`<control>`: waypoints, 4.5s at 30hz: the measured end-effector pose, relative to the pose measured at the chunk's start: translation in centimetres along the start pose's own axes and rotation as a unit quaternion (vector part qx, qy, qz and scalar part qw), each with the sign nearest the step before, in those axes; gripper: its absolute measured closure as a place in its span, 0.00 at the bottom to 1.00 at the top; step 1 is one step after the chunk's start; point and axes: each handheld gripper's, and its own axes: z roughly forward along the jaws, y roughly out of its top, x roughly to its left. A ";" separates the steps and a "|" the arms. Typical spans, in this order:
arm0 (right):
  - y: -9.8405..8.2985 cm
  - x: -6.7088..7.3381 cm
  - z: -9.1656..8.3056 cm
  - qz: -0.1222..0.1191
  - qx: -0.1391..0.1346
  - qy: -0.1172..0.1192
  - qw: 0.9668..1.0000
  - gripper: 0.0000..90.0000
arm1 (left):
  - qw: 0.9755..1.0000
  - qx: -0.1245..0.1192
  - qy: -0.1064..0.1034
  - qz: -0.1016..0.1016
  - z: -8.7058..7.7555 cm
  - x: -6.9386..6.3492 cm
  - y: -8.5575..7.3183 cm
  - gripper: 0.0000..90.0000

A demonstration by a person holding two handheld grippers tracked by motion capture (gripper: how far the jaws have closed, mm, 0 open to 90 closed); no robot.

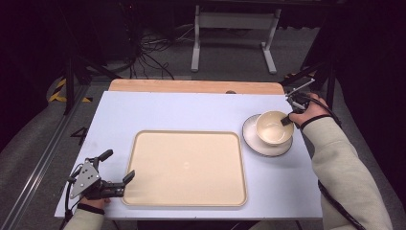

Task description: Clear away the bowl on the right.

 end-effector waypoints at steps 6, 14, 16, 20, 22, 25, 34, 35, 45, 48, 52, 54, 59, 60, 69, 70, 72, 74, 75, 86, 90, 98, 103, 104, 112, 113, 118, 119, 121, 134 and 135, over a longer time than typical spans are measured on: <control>0.1 0.2 -1.1 0.000 -0.006 -0.002 1.000 0.92 | 1.000 0.000 0.000 0.000 0.0 0.0 0.0 0.00; 0.2 0.8 -1.8 -0.003 -0.008 0.003 1.000 0.92 | 1.000 0.001 0.001 -0.001 0.0 0.0 0.0 0.00; 0.4 1.1 -2.1 -0.007 -0.008 0.003 1.000 0.92 | 1.000 0.000 0.000 -0.002 0.0 0.0 0.0 0.00; 0.6 1.7 -2.4 -0.015 -0.008 0.004 1.000 0.92 | 1.000 0.001 0.001 -0.001 0.0 0.0 0.0 0.00; 0.7 1.9 -2.5 -0.016 -0.008 0.004 1.000 0.91 | 1.000 0.000 0.001 -0.003 0.0 0.0 0.0 0.00; 1.0 2.7 -2.7 -0.027 -0.005 0.005 1.000 0.91 | 1.000 0.000 0.000 -0.002 0.0 0.0 0.0 0.00; 1.9 5.5 -3.3 -0.062 -0.008 0.019 0.998 0.91 | 1.000 0.000 0.000 -0.003 0.0 0.0 0.0 0.00; 2.0 5.7 -3.4 -0.065 -0.007 0.020 0.998 0.91 | 1.000 0.000 0.000 -0.003 0.0 0.0 0.0 0.00; 2.9 9.5 -3.8 -0.094 -0.011 0.046 0.994 0.91 | 1.000 0.000 0.000 -0.003 0.0 0.0 0.0 0.00; 3.2 10.6 -3.9 -0.105 -0.010 0.052 0.993 0.91 | 1.000 0.000 0.000 -0.003 0.0 0.0 0.0 0.00; 3.4 12.2 -3.9 -0.121 -0.011 0.057 0.991 0.91 | 1.000 0.000 0.000 -0.002 0.0 0.0 0.0 0.00; 3.5 13.0 -3.9 -0.128 -0.011 0.062 0.990 0.91 | 1.000 0.000 0.000 -0.002 0.0 0.0 0.0 0.00; 3.7 14.9 -3.8 -0.144 -0.010 0.070 0.987 0.91 | 1.000 0.001 0.000 -0.001 0.0 0.0 0.0 0.00; 3.8 15.3 -3.8 -0.147 -0.010 0.072 0.986 0.91 | 1.000 0.000 -0.001 0.000 0.0 0.0 0.0 0.00; 4.2 18.6 -4.0 -0.173 -0.006 0.086 0.981 0.91 | 1.000 0.001 -0.002 0.001 0.0 0.0 0.0 0.00; 4.3 19.0 -4.0 -0.176 -0.005 0.086 0.980 0.91 | 1.000 0.001 -0.002 0.001 0.0 0.0 0.0 0.00; 4.3 19.7 -4.1 -0.182 -0.004 0.089 0.979 0.91 | 1.000 0.001 -0.002 0.001 0.0 0.0 0.0 0.00; 4.4 20.6 -4.2 -0.188 -0.002 0.094 0.978 0.91 | 1.000 0.001 -0.002 0.001 0.0 0.0 0.0 0.00; 4.5 20.9 -4.1 -0.194 -0.003 0.098 0.976 0.91 | 1.000 0.001 -0.002 0.001 0.0 0.0 0.0 0.00; 4.9 24.0 -3.5 -0.234 -0.008 0.122 0.965 0.90 | 1.000 0.001 -0.003 0.001 0.0 0.0 0.0 0.00; 5.0 24.7 -3.2 -0.238 -0.007 0.128 0.963 0.90 | 1.000 0.001 -0.003 0.001 0.0 0.0 0.0 0.00; 5.3 25.9 -1.6 -0.240 -0.004 0.151 0.959 0.90 | 1.000 0.001 -0.003 0.000 0.0 0.0 0.0 0.00; 5.3 26.7 -0.2 -0.246 -0.002 0.161 0.956 0.90 | 1.000 0.000 -0.003 0.000 0.0 0.0 0.0 0.00; 5.3 26.9 0.0 -0.247 -0.003 0.160 0.956 0.90 | 1.000 0.001 -0.004 0.001 0.0 0.0 0.0 0.00; 5.3 27.8 1.9 -0.257 -0.002 0.166 0.952 0.89 | 1.000 0.001 -0.003 0.001 0.0 0.0 0.0 0.00; 5.3 27.9 2.2 -0.258 -0.004 0.165 0.952 0.89 | 1.000 0.002 -0.003 0.001 0.0 0.0 0.0 0.00; 5.2 28.2 3.2 -0.253 -0.007 0.168 0.953 0.89 | 1.000 0.001 -0.003 0.001 0.1 0.0 0.0 0.00; 5.2 28.2 3.5 -0.253 -0.008 0.170 0.952 0.89 | 1.000 0.000 -0.003 0.001 0.1 0.0 0.0 0.00; 5.2 28.3 3.9 -0.255 -0.007 0.169 0.952 0.89 | 1.000 0.000 -0.003 0.001 0.1 0.0 0.0 0.00; 5.2 28.3 6.0 -0.251 0.007 0.166 0.954 0.89 | 1.000 0.002 -0.004 0.003 0.1 0.0 0.0 0.00; 5.2 28.3 6.1 -0.251 0.008 0.168 0.953 0.89 | 1.000 0.002 -0.004 0.003 0.1 0.0 0.0 0.00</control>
